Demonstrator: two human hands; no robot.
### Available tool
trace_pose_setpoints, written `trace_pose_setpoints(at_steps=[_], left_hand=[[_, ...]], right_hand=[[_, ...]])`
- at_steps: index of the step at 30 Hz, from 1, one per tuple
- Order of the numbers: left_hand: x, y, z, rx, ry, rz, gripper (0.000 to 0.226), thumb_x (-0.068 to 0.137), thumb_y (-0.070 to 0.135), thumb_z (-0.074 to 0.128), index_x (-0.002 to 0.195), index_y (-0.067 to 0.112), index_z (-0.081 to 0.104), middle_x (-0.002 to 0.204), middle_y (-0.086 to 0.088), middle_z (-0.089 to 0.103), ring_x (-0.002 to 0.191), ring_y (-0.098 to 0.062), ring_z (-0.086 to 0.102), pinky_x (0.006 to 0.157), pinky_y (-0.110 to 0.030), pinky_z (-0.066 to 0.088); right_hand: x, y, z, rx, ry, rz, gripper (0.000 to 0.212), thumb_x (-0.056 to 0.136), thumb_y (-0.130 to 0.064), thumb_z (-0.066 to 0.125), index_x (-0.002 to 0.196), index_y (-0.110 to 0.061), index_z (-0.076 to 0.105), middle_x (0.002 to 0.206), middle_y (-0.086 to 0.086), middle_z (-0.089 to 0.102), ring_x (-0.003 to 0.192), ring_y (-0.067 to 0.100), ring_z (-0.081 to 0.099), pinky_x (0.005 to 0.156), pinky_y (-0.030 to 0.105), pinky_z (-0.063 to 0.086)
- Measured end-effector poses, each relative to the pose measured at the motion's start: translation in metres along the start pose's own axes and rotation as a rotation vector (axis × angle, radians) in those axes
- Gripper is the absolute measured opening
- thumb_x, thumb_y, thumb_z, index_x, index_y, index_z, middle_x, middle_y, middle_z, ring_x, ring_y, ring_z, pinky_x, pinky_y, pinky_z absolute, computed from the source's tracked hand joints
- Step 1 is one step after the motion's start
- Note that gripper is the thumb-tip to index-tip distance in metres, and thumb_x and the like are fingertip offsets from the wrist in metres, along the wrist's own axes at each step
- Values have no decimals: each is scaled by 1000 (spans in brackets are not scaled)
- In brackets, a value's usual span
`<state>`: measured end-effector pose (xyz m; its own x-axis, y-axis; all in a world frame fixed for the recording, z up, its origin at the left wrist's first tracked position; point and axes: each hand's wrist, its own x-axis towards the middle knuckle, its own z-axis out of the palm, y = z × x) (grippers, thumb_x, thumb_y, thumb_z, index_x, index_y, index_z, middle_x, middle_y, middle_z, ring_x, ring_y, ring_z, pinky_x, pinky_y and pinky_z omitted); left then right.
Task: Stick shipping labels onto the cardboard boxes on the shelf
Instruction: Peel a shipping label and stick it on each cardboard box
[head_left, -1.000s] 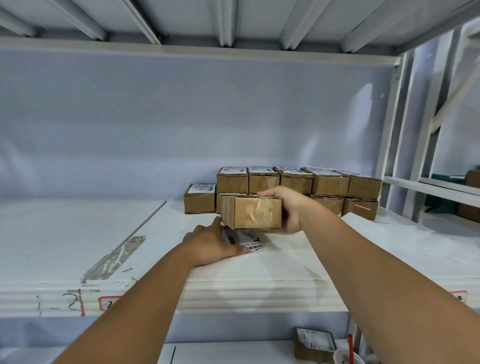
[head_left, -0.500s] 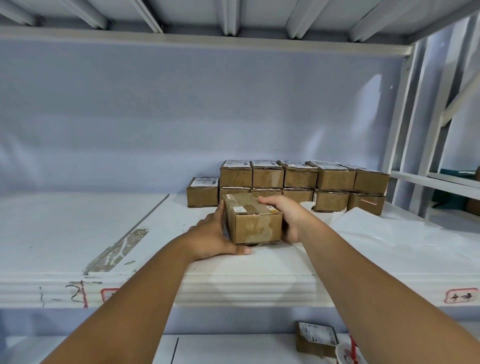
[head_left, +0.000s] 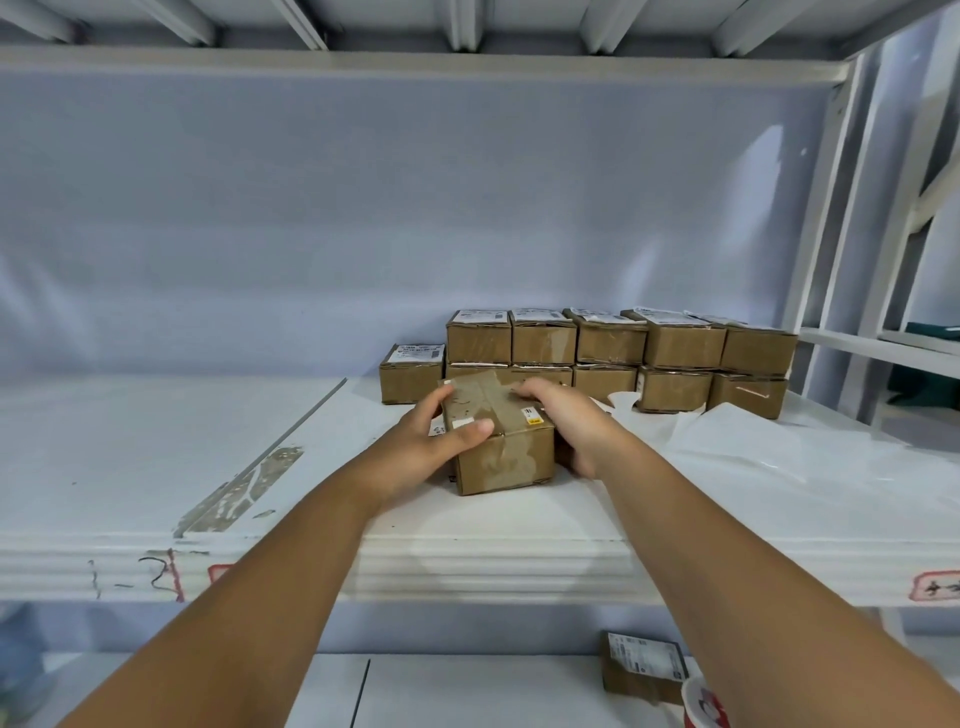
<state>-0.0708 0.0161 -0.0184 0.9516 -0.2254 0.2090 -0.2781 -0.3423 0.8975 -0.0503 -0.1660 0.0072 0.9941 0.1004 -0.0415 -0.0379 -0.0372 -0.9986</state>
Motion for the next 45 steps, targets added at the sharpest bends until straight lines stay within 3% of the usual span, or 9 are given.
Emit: trace_pose_setpoints(at_steps=[8,11,14,16,21,26,32,40,45], left_hand=[[1,-3,3,231,231,270,27,86,43,62,113,41,60,144,16,34,137,-7,26,110,-28,22],[2,-6,5,354,256,380,36,85,50,51,114,32,64,127,15,53,127,-10,40,110,-35,30],[-1,-4,8,478,263,433,52,84,61,45,119,28,61,124,14,54,123,-8,39,101,-22,27],[-2,-3,9,543,274,465,67,77,71,33,122,27,59,126,14,51,121,-6,35,97,-19,22],[-1,-3,10,534,294,449,72,73,74,29,123,29,56,133,12,46,126,-9,32,98,-21,23],[1,-3,10,571,296,448,72,74,74,28,122,28,55,129,12,50,124,-11,34,97,-23,26],[-2,0,10,544,353,482,69,76,71,29,118,24,57,119,14,52,116,-9,38,92,-22,28],[-5,3,8,532,399,472,67,77,69,27,114,23,59,110,17,51,108,-5,37,88,-18,26],[-3,1,6,547,410,450,55,82,65,29,105,26,59,107,12,57,108,-12,46,86,-20,29]], right_hand=[[4,7,-3,-435,215,-290,16,88,-39,63,82,-27,73,83,-5,72,85,17,66,82,35,54],[0,5,-7,-555,341,-370,27,91,-41,57,76,-23,71,76,-2,71,71,15,63,68,29,49],[0,4,-12,-584,542,-384,23,91,-29,52,74,-22,66,79,1,69,75,21,61,61,27,42],[0,6,-15,-698,579,-354,16,84,-21,53,88,-26,67,98,1,67,96,24,58,73,29,46],[-5,12,-14,-1110,393,-81,52,81,-22,55,131,-34,48,133,7,49,130,30,32,101,43,26],[-7,12,-15,-1130,446,-28,43,79,-12,54,119,-28,54,113,3,56,115,25,50,108,48,12],[-9,10,-15,-1027,353,45,51,81,-25,54,131,-36,48,143,4,40,136,30,25,109,49,21],[-3,15,-18,-1034,513,-79,33,85,-14,58,117,-20,61,119,9,61,112,29,52,77,30,41],[-9,6,-19,-734,677,-256,24,91,-17,52,108,-26,66,106,4,67,97,26,59,71,29,41]])
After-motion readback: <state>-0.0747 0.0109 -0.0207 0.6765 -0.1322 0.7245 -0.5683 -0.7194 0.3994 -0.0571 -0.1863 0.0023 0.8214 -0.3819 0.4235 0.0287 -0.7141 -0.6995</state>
